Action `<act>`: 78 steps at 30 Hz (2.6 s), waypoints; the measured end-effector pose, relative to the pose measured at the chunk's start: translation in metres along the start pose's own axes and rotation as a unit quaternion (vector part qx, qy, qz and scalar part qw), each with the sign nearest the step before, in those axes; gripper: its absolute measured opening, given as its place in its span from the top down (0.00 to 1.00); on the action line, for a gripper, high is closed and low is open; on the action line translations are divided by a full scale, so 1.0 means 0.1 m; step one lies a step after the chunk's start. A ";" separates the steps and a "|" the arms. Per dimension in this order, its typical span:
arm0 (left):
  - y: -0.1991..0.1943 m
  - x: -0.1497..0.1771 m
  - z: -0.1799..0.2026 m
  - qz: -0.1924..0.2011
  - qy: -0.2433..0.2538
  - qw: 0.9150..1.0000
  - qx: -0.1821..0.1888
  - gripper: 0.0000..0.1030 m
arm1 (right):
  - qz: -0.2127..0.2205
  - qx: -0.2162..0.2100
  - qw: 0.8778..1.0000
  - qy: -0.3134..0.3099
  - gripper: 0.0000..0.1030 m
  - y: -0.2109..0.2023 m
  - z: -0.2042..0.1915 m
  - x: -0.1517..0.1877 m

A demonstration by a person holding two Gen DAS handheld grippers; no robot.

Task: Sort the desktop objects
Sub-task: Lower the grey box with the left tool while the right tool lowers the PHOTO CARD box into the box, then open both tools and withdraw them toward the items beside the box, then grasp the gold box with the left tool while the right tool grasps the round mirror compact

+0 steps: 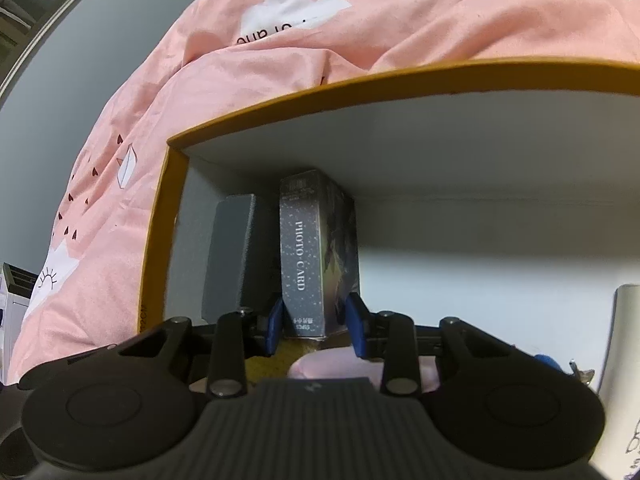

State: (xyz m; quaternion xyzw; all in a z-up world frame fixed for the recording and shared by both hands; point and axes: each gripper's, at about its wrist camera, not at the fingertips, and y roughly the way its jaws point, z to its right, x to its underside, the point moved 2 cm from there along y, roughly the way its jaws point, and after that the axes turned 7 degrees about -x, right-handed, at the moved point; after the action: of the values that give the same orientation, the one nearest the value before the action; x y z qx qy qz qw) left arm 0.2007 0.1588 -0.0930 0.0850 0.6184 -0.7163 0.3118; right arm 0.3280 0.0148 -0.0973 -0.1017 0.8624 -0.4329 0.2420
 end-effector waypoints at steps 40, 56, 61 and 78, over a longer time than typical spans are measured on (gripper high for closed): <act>-1.36 1.79 1.02 0.047 0.126 0.987 -0.088 0.76 | 0.173 0.121 0.977 -0.026 0.26 -1.83 -0.18 2.84; -1.21 1.76 0.61 0.013 0.086 0.992 -0.092 0.60 | 0.100 0.048 0.991 -0.071 0.45 -1.46 -0.31 2.88; -1.11 1.67 0.57 0.000 0.142 0.984 -0.106 0.42 | 0.053 0.004 0.990 -0.134 0.62 -1.20 -0.52 2.65; -0.56 1.57 0.28 -0.080 0.098 0.990 -0.061 0.37 | -0.088 -0.037 0.995 -0.027 0.59 -0.32 -0.10 2.42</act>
State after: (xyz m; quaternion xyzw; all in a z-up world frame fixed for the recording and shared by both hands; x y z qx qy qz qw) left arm 0.0532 0.0817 -0.1197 0.0862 0.6934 -0.6880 0.1961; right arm 0.1131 -0.0908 -0.1465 -0.1982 0.8585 -0.4175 0.2224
